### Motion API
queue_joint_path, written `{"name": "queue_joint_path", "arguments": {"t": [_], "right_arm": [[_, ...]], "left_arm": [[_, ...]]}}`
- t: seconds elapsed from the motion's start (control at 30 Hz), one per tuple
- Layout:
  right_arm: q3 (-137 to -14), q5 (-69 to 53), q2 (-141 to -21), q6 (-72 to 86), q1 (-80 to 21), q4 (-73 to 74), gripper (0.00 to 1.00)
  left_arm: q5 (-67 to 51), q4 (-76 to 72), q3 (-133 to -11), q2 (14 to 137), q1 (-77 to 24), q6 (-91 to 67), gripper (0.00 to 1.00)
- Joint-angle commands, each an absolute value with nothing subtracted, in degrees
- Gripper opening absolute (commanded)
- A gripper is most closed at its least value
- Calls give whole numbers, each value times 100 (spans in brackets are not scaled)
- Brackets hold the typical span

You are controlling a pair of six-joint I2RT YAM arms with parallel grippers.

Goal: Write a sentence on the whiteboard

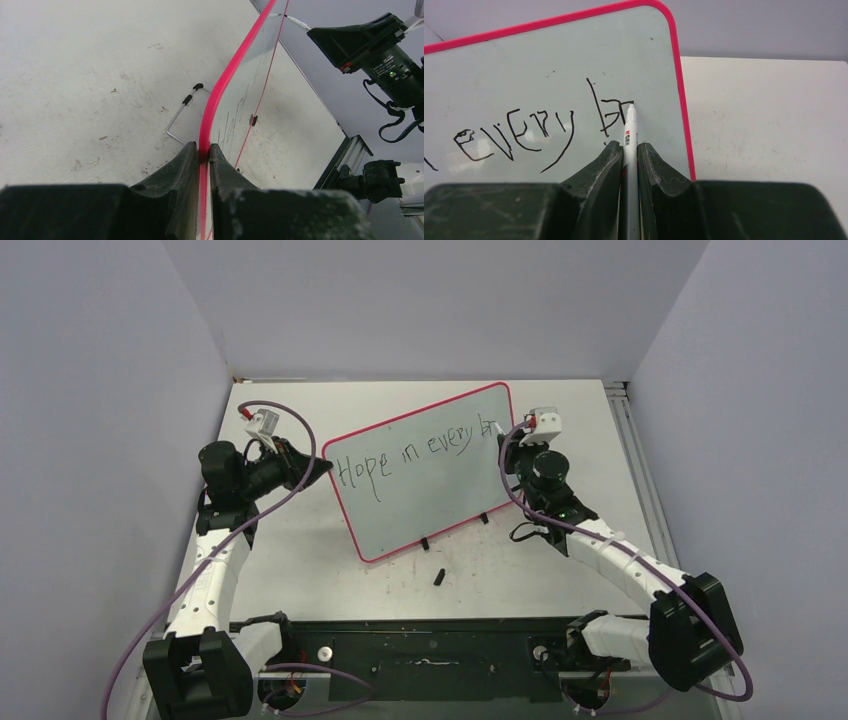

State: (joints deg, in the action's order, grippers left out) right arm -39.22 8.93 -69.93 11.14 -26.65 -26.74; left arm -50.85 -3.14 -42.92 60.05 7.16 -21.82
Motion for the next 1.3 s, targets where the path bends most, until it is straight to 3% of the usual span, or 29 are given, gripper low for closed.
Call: {"name": "queue_joint_path", "arguments": {"t": [0.0, 0.57, 1.27], "right_arm": [[-4125, 800, -6532, 1106, -2637, -2745, 5], [-3832, -315, -6253, 1211, -2054, -2546, 5], [-3958, -457, -6834, 1178, -2048, -2577, 5]], "left_arm": [[-5067, -149, -4447, 5940, 680, -2083, 0], [-5044, -123, -4447, 5921, 680, -2065, 0], [-5026, -88, -4460, 5968, 683, -2030, 0]]}}
